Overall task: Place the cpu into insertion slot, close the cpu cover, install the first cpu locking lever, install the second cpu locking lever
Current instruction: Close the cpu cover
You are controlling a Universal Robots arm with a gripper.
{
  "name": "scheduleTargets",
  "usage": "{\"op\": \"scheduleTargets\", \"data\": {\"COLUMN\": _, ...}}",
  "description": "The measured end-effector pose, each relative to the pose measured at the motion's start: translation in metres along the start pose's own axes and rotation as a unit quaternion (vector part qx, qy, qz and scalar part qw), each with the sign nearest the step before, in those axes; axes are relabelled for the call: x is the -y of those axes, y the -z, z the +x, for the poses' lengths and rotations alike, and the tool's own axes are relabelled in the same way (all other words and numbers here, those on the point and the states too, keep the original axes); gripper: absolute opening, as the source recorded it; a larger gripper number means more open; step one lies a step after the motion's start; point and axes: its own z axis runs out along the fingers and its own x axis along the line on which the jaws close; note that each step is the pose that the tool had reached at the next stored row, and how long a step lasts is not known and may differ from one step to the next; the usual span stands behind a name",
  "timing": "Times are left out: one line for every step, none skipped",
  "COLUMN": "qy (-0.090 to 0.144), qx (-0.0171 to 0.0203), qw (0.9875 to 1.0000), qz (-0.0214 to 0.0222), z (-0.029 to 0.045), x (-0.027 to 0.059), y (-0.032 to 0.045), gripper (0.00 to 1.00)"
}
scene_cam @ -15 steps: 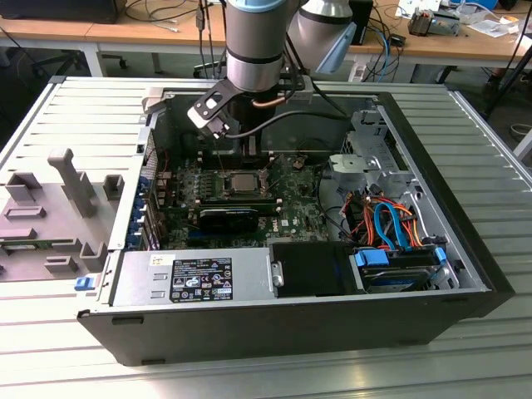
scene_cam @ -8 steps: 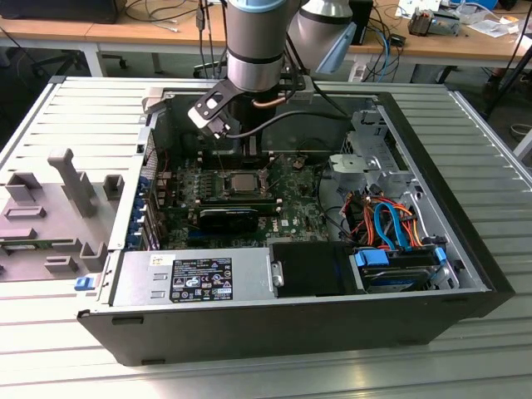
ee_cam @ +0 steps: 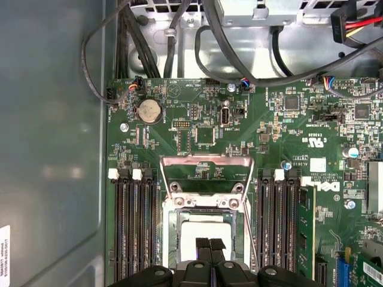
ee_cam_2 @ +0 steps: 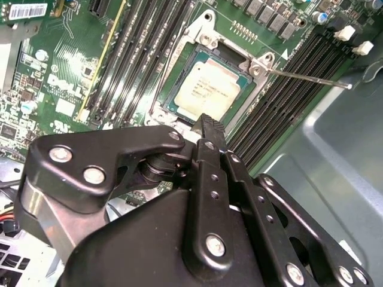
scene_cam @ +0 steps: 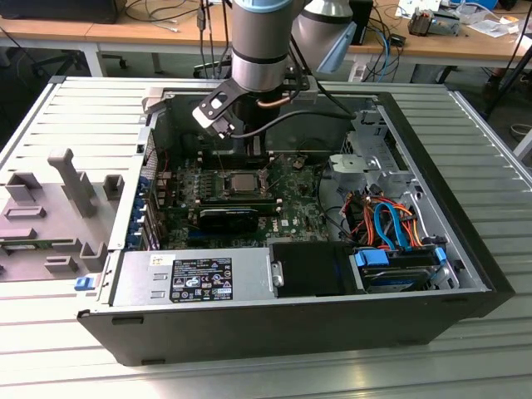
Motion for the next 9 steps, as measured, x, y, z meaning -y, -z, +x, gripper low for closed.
{"op": "scheduleTargets", "data": {"qy": 0.000, "qx": 0.0000, "qw": 1.0000, "qz": 0.0000, "z": 0.0000, "x": -0.0009, "y": 0.0001, "gripper": 0.11}}
{"op": "scheduleTargets", "data": {"qy": 0.000, "qx": 0.0000, "qw": 1.0000, "qz": 0.0001, "z": 0.0000, "x": -0.0017, "y": 0.0002, "gripper": 0.11}}
{"op": "scheduleTargets", "data": {"qy": 0.000, "qx": 0.0000, "qw": 1.0000, "qz": 0.0002, "z": 0.0000, "x": -0.0032, "y": 0.0003, "gripper": 0.11}}
{"op": "scheduleTargets", "data": {"qy": 0.000, "qx": -0.0001, "qw": 1.0000, "qz": 0.0003, "z": 0.0000, "x": -0.0043, "y": 0.0004, "gripper": 0.11}}
{"op": "scheduleTargets", "data": {"qy": 0.000, "qx": -0.0001, "qw": 1.0000, "qz": 0.0005, "z": 0.0000, "x": -0.0057, "y": 0.0004, "gripper": 0.11}}
{"op": "scheduleTargets", "data": {"qy": 0.000, "qx": -0.0001, "qw": 1.0000, "qz": 0.0008, "z": -0.0001, "x": -0.0074, "y": 0.0005, "gripper": 0.11}}
{"op": "scheduleTargets", "data": {"qy": 0.000, "qx": -0.0001, "qw": 1.0000, "qz": 0.0010, "z": -0.0001, "x": -0.0089, "y": 0.0005, "gripper": 0.11}}
{"op": "scheduleTargets", "data": {"qy": 0.000, "qx": -0.0001, "qw": 1.0000, "qz": 0.0012, "z": -0.0001, "x": -0.0101, "y": 0.0007, "gripper": 0.11}}
{"op": "scheduleTargets", "data": {"qy": 0.000, "qx": -0.0001, "qw": 1.0000, "qz": 0.0014, "z": -0.0001, "x": -0.0113, "y": 0.0009, "gripper": 0.11}}
